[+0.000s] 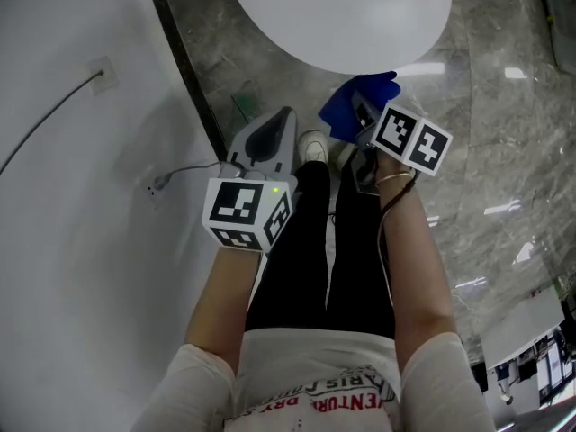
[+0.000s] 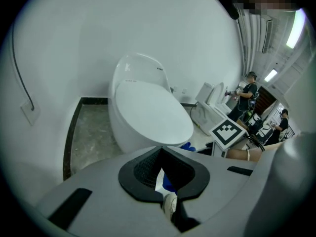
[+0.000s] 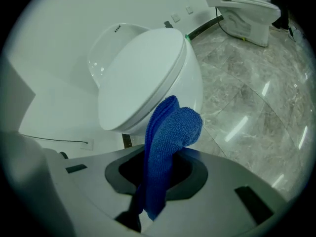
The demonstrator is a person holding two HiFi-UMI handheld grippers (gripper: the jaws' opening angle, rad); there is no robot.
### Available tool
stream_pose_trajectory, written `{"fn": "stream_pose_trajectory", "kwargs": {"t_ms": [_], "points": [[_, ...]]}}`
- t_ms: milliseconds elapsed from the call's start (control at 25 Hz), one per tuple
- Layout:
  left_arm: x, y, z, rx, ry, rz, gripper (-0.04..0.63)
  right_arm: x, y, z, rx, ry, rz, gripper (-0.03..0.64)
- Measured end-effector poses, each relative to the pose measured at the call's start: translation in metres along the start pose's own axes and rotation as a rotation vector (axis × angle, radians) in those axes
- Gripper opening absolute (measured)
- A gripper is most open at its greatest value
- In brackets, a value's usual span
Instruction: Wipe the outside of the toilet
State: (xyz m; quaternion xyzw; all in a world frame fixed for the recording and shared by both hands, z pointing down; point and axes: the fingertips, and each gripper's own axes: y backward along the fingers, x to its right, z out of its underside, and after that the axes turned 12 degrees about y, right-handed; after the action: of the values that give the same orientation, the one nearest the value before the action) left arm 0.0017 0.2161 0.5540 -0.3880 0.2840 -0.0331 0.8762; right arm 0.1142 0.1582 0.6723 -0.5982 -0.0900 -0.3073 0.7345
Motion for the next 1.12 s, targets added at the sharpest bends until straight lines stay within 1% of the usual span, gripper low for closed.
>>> {"fn": "stream_pose_trajectory", "kwargs": {"t_ms": [40, 120, 240, 320, 400, 520, 680, 800, 920, 1000, 1120], "points": [[0.001, 0.005, -0.007, 0.011, 0.007, 0.001, 0.006, -0.004, 0.011, -0.003, 0.000, 0.008, 0.005, 0.076], [0.006, 0.015, -0.027, 0.041, 0.022, 0.003, 0.006, -0.014, 0.038, -0.014, 0.002, 0.058, 0.013, 0.077], [0.016, 0.033, -0.065, 0.089, 0.039, 0.008, 0.006, -0.037, 0.080, -0.037, -0.004, 0.174, 0.017, 0.077], [0.021, 0.046, -0.090, 0.116, 0.033, 0.020, 0.006, -0.058, 0.102, -0.055, 0.003, 0.253, 0.014, 0.077], [0.024, 0.054, -0.115, 0.149, 0.031, 0.024, 0.006, -0.078, 0.119, -0.083, 0.027, 0.336, 0.012, 0.077], [0.028, 0.052, -0.152, 0.201, 0.061, -0.003, 0.006, -0.101, 0.132, -0.134, 0.062, 0.459, -0.008, 0.076], [0.032, 0.044, -0.193, 0.267, 0.113, -0.078, 0.006, -0.124, 0.131, -0.201, 0.068, 0.644, -0.088, 0.077], [0.029, 0.038, -0.218, 0.323, 0.184, -0.139, 0.006, -0.141, 0.122, -0.245, 0.041, 0.751, -0.162, 0.077], [0.027, 0.036, -0.236, 0.390, 0.275, -0.184, 0.006, -0.163, 0.114, -0.283, 0.010, 0.828, -0.230, 0.077], [0.029, 0.035, -0.249, 0.431, 0.315, -0.208, 0.006, -0.181, 0.110, -0.312, 0.000, 0.868, -0.275, 0.077], [0.028, 0.036, -0.267, 0.458, 0.362, -0.251, 0.006, -0.209, 0.105, -0.355, -0.017, 0.872, -0.348, 0.077]]}}
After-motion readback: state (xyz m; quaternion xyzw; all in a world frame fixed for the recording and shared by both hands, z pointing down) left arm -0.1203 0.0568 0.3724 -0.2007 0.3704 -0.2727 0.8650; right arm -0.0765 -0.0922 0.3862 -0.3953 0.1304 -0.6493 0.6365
